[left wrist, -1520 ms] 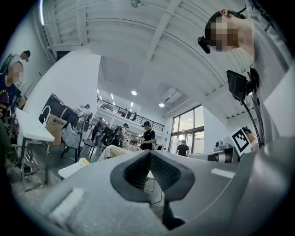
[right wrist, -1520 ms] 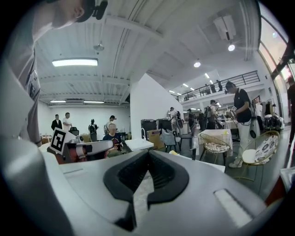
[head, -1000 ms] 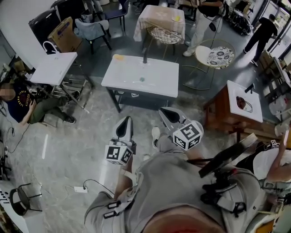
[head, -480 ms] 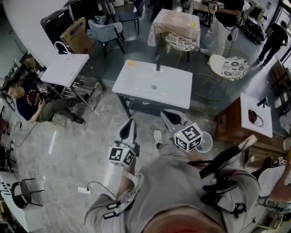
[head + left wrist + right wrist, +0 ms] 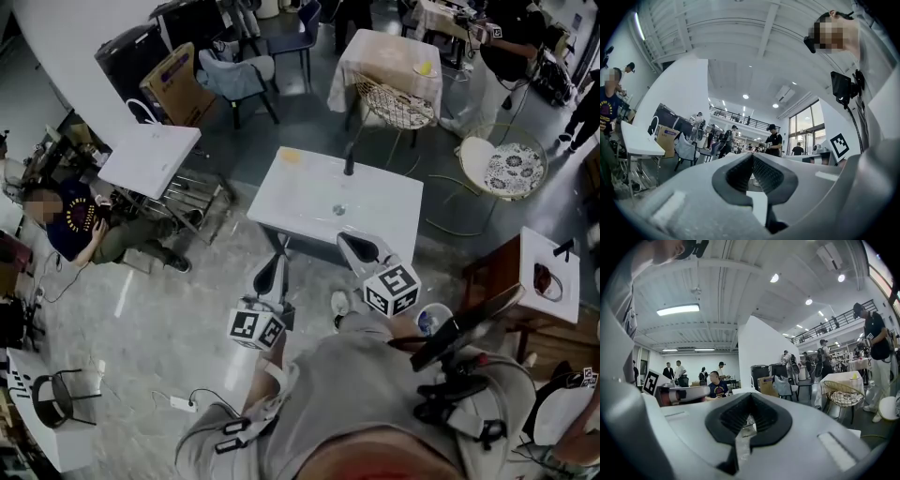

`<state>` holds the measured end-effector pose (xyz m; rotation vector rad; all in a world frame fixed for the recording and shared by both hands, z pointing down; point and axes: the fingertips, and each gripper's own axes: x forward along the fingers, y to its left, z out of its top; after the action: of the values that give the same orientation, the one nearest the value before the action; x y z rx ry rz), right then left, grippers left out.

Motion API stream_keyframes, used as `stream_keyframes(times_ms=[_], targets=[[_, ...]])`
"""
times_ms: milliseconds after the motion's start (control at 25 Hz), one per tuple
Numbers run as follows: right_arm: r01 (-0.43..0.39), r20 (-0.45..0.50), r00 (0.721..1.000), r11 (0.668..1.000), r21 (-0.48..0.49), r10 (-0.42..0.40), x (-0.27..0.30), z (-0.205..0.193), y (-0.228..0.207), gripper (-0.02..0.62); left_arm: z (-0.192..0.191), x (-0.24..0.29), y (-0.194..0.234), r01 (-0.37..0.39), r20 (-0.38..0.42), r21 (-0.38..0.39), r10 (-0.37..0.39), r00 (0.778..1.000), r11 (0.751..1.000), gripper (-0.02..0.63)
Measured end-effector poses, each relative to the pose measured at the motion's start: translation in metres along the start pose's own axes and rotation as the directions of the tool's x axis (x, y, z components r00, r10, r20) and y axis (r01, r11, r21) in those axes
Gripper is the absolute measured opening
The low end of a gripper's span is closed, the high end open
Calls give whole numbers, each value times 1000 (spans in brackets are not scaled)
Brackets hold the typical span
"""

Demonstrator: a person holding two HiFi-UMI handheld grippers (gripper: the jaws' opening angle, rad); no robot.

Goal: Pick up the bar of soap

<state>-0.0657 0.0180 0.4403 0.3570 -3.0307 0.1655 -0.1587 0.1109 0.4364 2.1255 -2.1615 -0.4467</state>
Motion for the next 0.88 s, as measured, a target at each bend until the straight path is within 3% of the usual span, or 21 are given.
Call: stream_keyframes(times_ms=[520,720,880], targets=[[-62,12,998,998,4,62,97,31,-118,3,17,132,59,-69,32,6,69,997,998,-3],[-40,12,999,999,9,40,116,42,-162,3,21,182,61,-28,17,3,28,999,1000,-2],[-3,11,1000,1000,23,3,120,39,-197,3,14,218,49,56,-21,22,-56,998,998,0]])
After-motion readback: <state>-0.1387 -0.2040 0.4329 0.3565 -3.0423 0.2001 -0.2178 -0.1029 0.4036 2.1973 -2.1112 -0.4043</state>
